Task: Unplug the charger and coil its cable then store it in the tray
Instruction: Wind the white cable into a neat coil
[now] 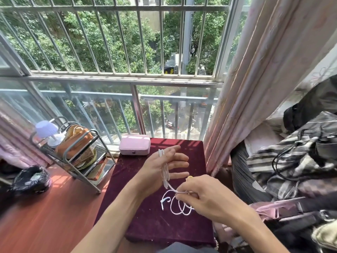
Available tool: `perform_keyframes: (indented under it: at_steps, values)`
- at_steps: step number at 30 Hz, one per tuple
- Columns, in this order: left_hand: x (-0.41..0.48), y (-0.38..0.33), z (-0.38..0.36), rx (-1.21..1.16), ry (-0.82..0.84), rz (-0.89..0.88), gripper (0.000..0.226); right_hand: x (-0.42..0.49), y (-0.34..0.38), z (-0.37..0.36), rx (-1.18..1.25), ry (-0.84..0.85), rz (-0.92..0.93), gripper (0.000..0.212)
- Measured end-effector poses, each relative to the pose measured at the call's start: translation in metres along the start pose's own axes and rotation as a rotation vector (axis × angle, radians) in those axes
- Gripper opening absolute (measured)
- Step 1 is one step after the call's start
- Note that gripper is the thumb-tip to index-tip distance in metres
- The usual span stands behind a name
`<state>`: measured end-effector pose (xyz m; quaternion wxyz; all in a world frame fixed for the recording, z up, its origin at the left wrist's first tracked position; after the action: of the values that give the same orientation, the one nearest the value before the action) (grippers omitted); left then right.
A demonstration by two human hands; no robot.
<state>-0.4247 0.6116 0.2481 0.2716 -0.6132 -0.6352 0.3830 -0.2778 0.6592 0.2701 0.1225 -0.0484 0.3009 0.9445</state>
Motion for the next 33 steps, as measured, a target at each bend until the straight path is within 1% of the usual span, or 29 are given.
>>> perform_keyframes:
  at_steps: [2,4,7,9,11,13,17,20,24,26,27,31,33]
  values:
    - [-0.002,0.002,-0.002,0.045,0.033,0.046,0.045,-0.004,0.007,0.012,-0.009,0.013,0.040,0.023]
    - [-0.004,0.006,-0.006,0.064,0.091,0.087,0.041,-0.005,0.013,0.026,-0.009,-0.009,0.081,0.021]
    - [-0.005,0.014,-0.018,0.083,0.270,0.175,0.037,-0.003,0.015,0.049,0.025,-0.059,0.125,0.017]
    - [-0.007,0.020,-0.027,0.093,0.382,0.219,0.031,0.002,0.013,0.063,0.072,-0.103,0.139,0.021]
    - [-0.007,0.024,-0.032,0.043,0.409,0.242,0.030,0.009,0.005,0.073,0.111,-0.129,0.121,0.028]
    - [-0.005,0.027,-0.037,-0.038,0.421,0.251,0.037,0.017,-0.003,0.075,0.163,-0.132,0.091,0.034]
    - [-0.004,0.031,-0.049,-0.213,0.456,0.286,0.076,0.030,-0.017,0.068,0.364,-0.109,0.089,0.040]
    - [-0.007,0.031,-0.054,-0.261,0.505,0.286,0.086,0.037,-0.025,0.060,0.455,-0.060,0.109,0.038]
    - [-0.010,0.028,-0.059,-0.220,0.545,0.267,0.075,0.042,-0.040,0.054,0.781,0.025,0.174,0.026]
    - [-0.011,0.025,-0.059,-0.233,0.547,0.245,0.071,0.042,-0.050,0.054,0.839,0.009,0.186,0.022]
    - [-0.011,0.023,-0.059,-0.243,0.548,0.235,0.069,0.042,-0.055,0.053,0.874,-0.004,0.198,0.022]
    - [-0.013,0.015,-0.069,-0.312,0.632,0.241,0.055,0.046,-0.071,0.039,1.108,-0.038,0.185,0.038]
    - [-0.014,0.013,-0.073,-0.211,0.628,0.256,0.046,0.049,-0.071,0.031,1.166,-0.060,0.198,0.039]
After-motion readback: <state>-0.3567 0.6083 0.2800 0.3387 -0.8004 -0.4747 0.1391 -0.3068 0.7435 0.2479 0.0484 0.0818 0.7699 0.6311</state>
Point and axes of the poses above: each hand's wrist, its own x-axis towards the middle knuckle, its own z-axis out of the back of the hand, y = z × x, the point moved 5 cm from there along x, towards the middle knuckle, and after that the axes turned 11 degrees about y, right-handed, at the moved point
